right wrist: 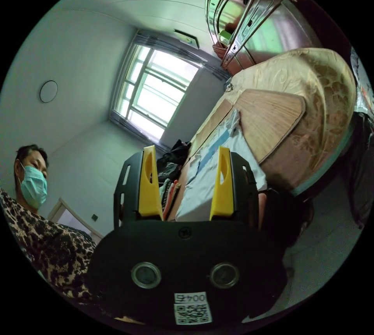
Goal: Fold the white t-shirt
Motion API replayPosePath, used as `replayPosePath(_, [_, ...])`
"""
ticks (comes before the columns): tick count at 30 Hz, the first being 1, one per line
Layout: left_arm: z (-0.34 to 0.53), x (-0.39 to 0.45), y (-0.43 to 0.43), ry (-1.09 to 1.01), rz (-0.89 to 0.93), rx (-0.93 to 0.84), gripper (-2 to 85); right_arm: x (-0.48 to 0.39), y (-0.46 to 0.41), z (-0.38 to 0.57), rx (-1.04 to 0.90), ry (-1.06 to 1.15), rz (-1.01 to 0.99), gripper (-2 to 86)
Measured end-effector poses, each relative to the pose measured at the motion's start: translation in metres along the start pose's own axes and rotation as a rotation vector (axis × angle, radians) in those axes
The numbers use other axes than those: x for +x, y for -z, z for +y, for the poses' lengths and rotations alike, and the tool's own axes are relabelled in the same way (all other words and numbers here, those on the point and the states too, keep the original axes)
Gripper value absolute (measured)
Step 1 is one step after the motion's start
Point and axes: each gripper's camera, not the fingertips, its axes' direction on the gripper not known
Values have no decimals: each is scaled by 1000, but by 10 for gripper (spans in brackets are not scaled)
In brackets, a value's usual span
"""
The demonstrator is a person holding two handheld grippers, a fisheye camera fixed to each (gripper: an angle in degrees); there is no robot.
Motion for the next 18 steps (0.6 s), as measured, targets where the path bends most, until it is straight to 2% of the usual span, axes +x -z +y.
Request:
replayPosePath(5, [8,-21,-2,38,8,0,131,4,-7,-7,-56,28,145,195])
replayPosePath(9, [17,-38,9,63,30,38,60,14,-36,-12,-195,83,333,159])
replayPosePath(11, [19,-43,16,69,29,47,41,25,-47,-15,-270,25,330,129])
replayPosePath(18, [29,-72,33,106,102,35,25,52,-74,-28,-380,-73,396,159])
